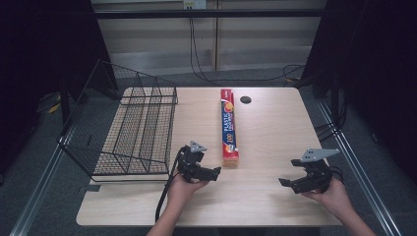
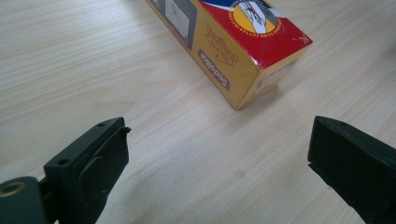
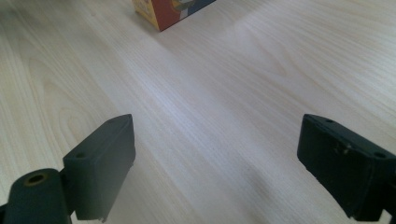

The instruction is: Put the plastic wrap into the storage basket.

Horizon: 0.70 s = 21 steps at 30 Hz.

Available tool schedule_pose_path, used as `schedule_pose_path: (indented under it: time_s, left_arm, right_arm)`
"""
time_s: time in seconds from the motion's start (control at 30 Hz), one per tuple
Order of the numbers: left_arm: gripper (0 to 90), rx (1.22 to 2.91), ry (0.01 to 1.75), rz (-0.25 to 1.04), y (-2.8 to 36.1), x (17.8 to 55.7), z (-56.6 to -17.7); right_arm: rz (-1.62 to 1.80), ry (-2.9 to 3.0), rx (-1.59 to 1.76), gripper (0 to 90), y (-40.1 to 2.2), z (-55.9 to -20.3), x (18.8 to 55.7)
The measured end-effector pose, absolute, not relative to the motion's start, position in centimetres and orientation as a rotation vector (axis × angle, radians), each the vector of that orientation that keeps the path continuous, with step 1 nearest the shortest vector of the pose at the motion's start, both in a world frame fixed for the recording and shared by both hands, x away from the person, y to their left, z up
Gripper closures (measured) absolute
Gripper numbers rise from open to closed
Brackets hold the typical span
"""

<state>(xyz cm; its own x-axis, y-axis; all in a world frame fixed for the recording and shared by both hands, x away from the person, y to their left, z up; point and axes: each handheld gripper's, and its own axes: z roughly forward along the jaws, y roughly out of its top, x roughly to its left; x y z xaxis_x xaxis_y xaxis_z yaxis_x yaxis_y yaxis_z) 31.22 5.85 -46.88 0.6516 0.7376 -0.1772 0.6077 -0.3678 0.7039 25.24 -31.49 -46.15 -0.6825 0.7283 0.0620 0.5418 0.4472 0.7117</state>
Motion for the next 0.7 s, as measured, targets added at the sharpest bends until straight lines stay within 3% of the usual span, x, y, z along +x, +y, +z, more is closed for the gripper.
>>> schedule_pose_path:
  time_s: [0.7]
  left_arm:
    - [10.3, 2.107, 1.064, 0.16, 4.9, 33.4, -44.8]
  right_arm:
    - [1.038, 2.437, 1.124, 10.9, -31.8, -46.1, 25.1]
